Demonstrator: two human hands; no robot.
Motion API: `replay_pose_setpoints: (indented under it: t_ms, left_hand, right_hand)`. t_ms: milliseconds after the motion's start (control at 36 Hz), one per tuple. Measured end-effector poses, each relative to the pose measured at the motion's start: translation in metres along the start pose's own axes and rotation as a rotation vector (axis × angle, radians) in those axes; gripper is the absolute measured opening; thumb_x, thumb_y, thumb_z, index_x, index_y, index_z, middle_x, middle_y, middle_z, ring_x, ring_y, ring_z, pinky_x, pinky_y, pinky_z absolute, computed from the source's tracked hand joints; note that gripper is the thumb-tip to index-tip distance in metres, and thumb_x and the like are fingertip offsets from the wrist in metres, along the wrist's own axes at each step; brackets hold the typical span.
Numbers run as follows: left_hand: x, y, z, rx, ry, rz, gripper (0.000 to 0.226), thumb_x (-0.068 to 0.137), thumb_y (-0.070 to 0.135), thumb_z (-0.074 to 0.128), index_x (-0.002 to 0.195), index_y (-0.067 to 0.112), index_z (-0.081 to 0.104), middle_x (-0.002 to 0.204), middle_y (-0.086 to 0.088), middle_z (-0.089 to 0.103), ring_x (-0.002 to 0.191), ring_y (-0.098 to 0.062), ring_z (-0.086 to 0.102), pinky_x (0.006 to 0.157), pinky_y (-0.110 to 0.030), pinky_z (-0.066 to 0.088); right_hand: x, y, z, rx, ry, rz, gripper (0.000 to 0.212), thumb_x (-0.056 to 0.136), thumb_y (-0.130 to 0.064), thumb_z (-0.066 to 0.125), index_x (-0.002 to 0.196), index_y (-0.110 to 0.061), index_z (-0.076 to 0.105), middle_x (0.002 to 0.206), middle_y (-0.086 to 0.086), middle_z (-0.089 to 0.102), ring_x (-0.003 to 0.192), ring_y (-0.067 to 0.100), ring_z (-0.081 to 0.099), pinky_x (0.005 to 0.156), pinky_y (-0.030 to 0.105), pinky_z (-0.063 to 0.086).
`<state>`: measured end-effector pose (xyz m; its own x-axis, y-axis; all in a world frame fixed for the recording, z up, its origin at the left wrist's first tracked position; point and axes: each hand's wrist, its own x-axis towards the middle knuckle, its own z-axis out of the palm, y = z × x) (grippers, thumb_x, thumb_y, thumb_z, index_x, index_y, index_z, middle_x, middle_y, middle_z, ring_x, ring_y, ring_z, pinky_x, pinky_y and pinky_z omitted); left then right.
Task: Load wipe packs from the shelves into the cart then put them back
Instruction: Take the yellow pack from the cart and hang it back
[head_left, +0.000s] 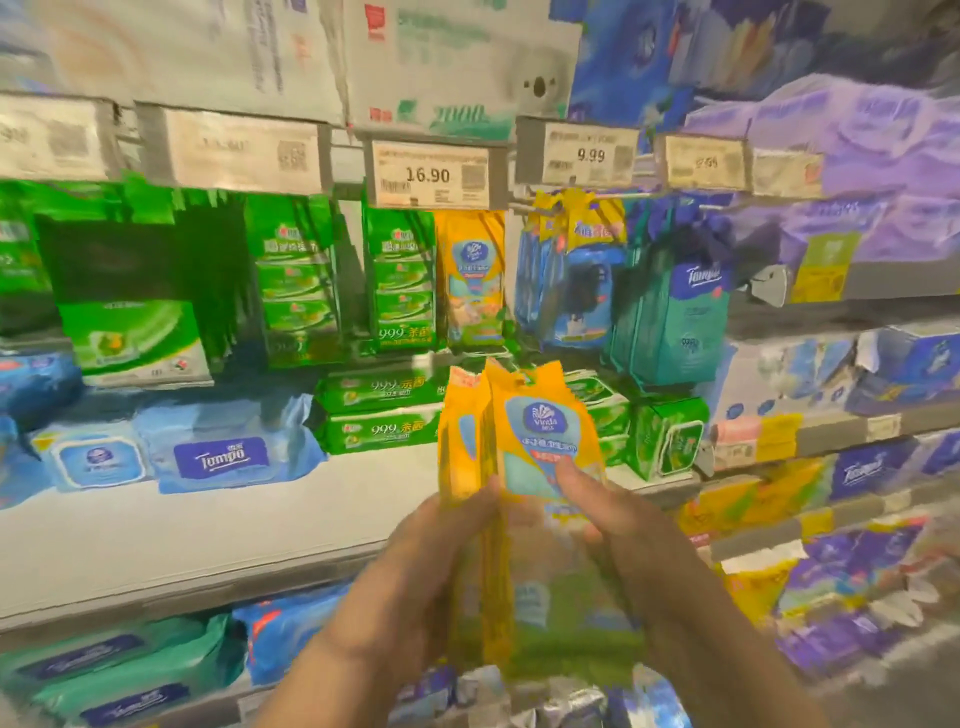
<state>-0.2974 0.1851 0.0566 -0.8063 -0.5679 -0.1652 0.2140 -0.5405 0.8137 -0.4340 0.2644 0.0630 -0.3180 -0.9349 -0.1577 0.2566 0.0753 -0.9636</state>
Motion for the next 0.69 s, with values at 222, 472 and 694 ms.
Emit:
replay_pose_setpoints:
  t_ms: [222,472,694]
  left_hand:
    - [0.025,0.001,0.027,-0.064,0.077,0.072,0.038,0.084,0.015,0.064,0.115,-0.004,0.073,0.122,-0.030,0.068,0.108,-0.047,0.069,0.090,-0.062,0.056]
    - [0.035,0.011,0.028,-0.140,0.143,0.202,0.065,0.074,0.011,0.078,0.135,-0.001,0.060,0.134,-0.037,0.057,0.120,-0.054,0.060,0.098,-0.065,0.049]
    - [0.036,0.024,0.014,-0.086,0.245,0.261,0.072,0.071,0.016,0.082,0.138,0.004,0.059,0.138,-0.032,0.058,0.127,-0.053,0.055,0.106,-0.074,0.038]
  right_hand:
    - [0.011,-0.046,-0.046,0.113,-0.044,-0.056,0.029,0.097,-0.013,0.059,0.073,-0.003,0.072,0.056,0.012,0.070,0.040,0.017,0.065,0.033,0.018,0.043]
    - [0.044,-0.065,-0.077,0.016,-0.240,-0.215,0.030,0.080,-0.032,0.074,0.107,-0.020,0.079,0.103,0.020,0.076,0.076,0.030,0.069,0.068,0.035,0.053]
    - [0.051,-0.083,-0.068,-0.042,-0.242,-0.373,0.031,0.083,-0.035,0.070,0.111,-0.022,0.076,0.095,0.009,0.078,0.060,0.016,0.065,0.048,0.020,0.047]
